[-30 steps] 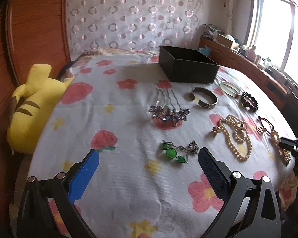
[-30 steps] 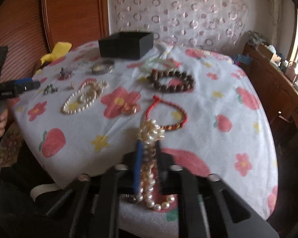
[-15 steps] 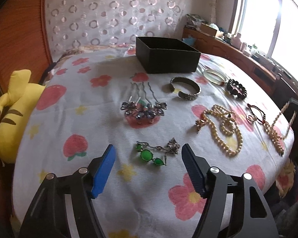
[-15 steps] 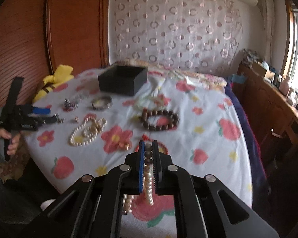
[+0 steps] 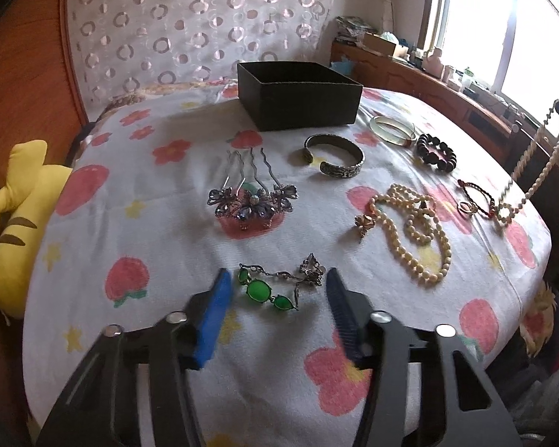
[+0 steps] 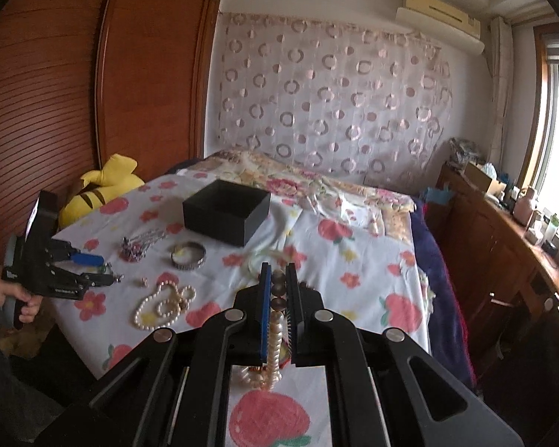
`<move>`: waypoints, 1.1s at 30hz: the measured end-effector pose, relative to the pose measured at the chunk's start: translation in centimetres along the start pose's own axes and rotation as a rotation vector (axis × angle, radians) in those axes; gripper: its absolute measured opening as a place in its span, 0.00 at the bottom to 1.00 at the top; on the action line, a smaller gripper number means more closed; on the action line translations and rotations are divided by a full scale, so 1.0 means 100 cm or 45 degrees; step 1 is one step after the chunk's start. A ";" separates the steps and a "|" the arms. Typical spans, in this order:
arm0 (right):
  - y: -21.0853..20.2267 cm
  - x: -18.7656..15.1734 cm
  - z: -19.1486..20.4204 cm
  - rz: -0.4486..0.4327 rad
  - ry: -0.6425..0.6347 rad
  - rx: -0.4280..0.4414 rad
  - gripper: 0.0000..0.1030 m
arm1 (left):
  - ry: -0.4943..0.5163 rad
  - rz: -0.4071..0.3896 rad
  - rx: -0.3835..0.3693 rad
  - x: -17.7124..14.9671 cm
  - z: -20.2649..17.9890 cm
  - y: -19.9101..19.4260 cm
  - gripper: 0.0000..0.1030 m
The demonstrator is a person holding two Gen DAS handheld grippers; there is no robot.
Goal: Organize jewelry
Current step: 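Lift the pearl necklace with the right gripper while the left gripper grasps the green-stone earrings, then carry both items over the black box and open both grippers to drop them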
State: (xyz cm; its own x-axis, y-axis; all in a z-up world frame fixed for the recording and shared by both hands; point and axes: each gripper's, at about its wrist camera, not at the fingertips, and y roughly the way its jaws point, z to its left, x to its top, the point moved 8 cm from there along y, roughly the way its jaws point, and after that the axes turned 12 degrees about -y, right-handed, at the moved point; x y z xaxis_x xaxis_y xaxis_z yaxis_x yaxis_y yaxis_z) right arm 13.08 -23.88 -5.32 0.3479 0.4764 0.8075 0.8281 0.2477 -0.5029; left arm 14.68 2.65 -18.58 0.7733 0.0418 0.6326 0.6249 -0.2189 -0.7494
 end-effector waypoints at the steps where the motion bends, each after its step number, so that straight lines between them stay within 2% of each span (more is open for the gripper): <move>1: -0.001 0.004 -0.001 -0.009 -0.006 -0.005 0.08 | -0.007 -0.005 0.001 0.001 0.002 -0.001 0.32; 3: -0.003 0.008 0.001 -0.018 -0.011 -0.007 0.08 | -0.023 -0.014 0.002 0.002 0.005 -0.001 0.23; 4: -0.002 0.009 0.001 -0.021 -0.012 -0.009 0.08 | -0.029 -0.017 -0.016 0.001 0.005 -0.001 0.14; 5: -0.002 0.010 0.001 -0.022 -0.013 -0.008 0.08 | -0.032 -0.015 -0.042 0.000 0.005 -0.002 0.10; 9: 0.001 0.012 0.003 -0.021 -0.017 -0.005 0.08 | -0.010 -0.016 -0.048 -0.002 0.001 -0.004 0.10; 12: 0.002 0.014 0.003 -0.021 -0.020 -0.002 0.08 | -0.017 -0.053 -0.063 0.002 -0.002 -0.011 0.10; 19: 0.003 0.030 0.001 -0.058 -0.033 0.000 0.08 | -0.032 -0.155 -0.138 0.036 -0.013 -0.038 0.10; 27: -0.002 0.090 -0.012 -0.188 -0.105 -0.045 0.08 | 0.037 -0.261 -0.170 0.101 -0.035 -0.051 0.10; 33: 0.013 0.141 -0.027 -0.268 -0.144 -0.053 0.08 | 0.062 -0.283 -0.194 0.153 -0.045 -0.036 0.10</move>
State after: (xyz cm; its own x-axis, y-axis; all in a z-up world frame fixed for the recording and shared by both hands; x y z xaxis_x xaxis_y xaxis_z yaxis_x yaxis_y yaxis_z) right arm 20.21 -19.15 6.26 0.1163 0.5100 0.8523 0.8953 0.3178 -0.3123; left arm 23.78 -0.35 -5.28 0.6103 0.0589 0.7900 0.7527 -0.3540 -0.5551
